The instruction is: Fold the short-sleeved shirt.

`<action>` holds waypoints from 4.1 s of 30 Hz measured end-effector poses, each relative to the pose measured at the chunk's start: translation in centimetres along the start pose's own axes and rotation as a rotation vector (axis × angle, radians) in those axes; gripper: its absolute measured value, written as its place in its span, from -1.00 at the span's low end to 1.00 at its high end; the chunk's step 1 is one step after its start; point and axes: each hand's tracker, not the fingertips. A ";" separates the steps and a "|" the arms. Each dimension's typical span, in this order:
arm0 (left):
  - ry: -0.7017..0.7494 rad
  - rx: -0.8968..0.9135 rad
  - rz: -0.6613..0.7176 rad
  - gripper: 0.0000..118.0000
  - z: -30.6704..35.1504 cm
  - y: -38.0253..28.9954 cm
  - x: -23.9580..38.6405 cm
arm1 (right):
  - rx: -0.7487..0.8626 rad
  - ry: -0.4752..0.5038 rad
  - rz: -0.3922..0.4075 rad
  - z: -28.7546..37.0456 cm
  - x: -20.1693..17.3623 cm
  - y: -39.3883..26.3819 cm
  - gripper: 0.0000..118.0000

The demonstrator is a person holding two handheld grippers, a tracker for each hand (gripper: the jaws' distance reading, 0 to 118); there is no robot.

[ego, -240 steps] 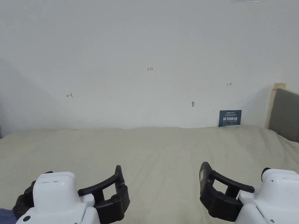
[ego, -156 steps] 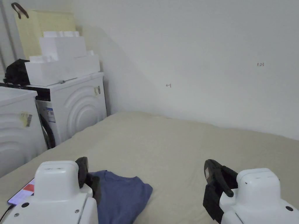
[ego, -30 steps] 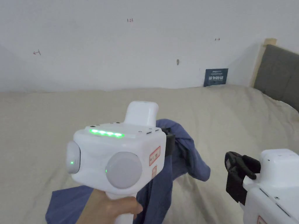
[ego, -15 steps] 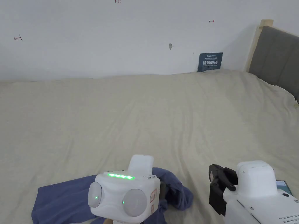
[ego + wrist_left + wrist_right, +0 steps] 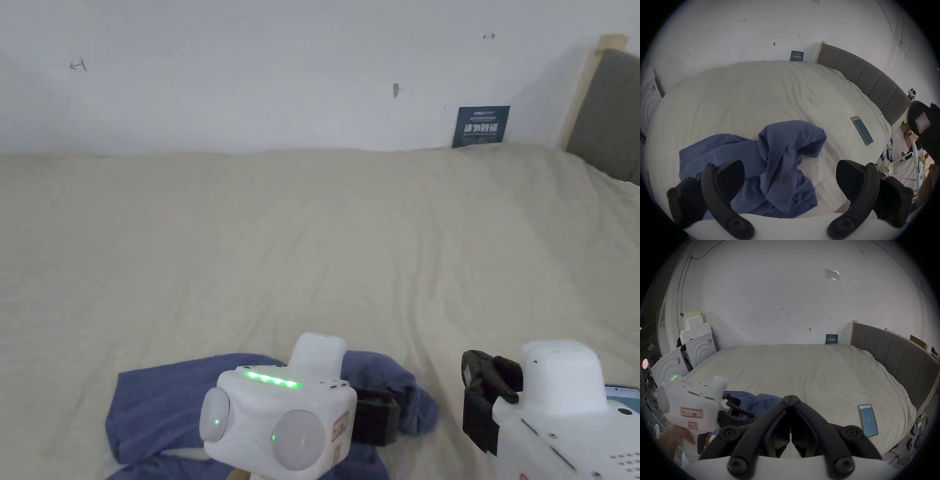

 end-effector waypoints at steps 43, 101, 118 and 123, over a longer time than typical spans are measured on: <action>0.292 -0.188 0.266 0.64 1.7 -14.0 -19.1 | -0.084 0.172 0.153 -3.2 -10.7 -1.1 -0.96; 0.260 0.087 0.239 -0.97 9.6 -11.4 -16.8 | -0.865 0.256 0.181 -38.1 -19.1 -0.2 1.00; 0.262 0.052 0.283 -0.97 9.1 -11.6 -17.6 | -0.779 0.198 0.389 -34.8 -21.7 -1.6 -0.30; 0.262 0.056 0.279 -0.97 9.3 -11.5 -17.4 | -0.757 0.174 0.385 -34.8 -21.3 -1.4 -0.85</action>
